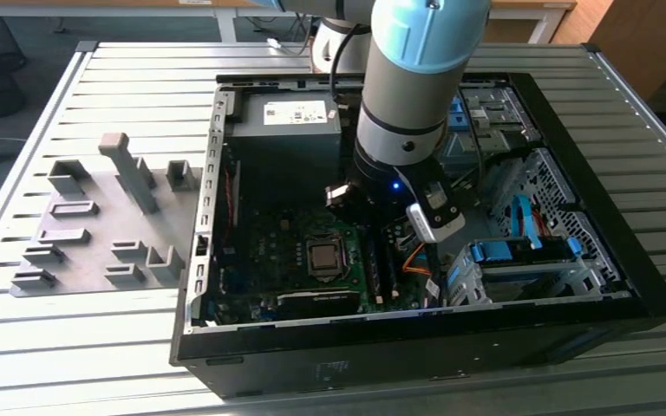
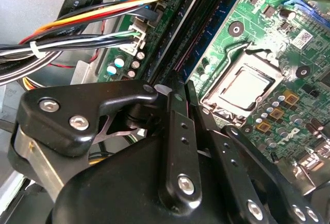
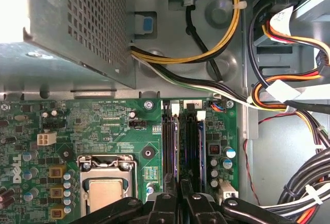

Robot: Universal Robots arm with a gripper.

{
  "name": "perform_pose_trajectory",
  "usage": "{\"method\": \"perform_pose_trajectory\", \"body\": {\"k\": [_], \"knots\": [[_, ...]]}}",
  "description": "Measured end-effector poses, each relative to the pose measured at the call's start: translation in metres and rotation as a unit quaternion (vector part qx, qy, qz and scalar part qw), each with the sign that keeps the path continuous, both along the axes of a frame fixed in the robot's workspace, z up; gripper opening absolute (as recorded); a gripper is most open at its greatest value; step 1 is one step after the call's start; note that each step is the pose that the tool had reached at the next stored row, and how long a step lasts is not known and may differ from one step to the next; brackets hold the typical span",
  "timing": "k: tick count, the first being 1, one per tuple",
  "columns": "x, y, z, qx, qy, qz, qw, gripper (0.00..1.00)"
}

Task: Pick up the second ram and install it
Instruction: 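Insert the second ram into the second slot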

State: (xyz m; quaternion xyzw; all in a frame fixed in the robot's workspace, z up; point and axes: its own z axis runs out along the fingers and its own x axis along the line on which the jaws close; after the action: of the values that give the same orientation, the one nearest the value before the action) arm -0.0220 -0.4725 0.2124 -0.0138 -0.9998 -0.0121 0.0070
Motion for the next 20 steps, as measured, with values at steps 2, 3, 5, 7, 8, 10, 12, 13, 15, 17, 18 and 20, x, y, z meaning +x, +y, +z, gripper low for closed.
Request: {"method": "perform_pose_trajectory", "body": {"k": [2,3,5,7,8,10,12,13,15,17,18,20], "knots": [[0.0000,0.0001,0.0009,-0.0002,-0.0001,0.000,1.0000,0.14],[-0.0002,0.0001,0.0016,-0.0006,0.0000,0.000,1.0000,0.14],[-0.0003,0.0000,0.0018,-0.0015,0.0000,0.000,1.0000,0.14],[-0.0003,0.0000,0.0018,-0.0039,0.0003,0.001,1.0000,0.14],[-0.0003,0.0000,0.0018,-0.0053,0.0007,0.002,1.0000,0.14],[-0.0004,0.0000,0.0015,-0.0059,0.0013,0.006,1.0000,0.14],[-0.0004,-0.0001,0.0007,-0.0059,0.0013,0.006,1.0000,0.14],[-0.0003,0.0000,0.0001,-0.0056,0.0012,0.006,1.0000,0.14],[-0.0003,0.0000,-0.0008,-0.0057,0.0013,0.006,1.0000,0.14],[-0.0004,0.0000,-0.0022,-0.0057,0.0013,0.006,1.0000,0.14],[-0.0003,0.0000,-0.0028,-0.0058,0.0013,0.006,1.0000,0.14],[-0.0004,0.0000,-0.0031,-0.0059,0.0013,0.006,1.0000,0.14]]}}
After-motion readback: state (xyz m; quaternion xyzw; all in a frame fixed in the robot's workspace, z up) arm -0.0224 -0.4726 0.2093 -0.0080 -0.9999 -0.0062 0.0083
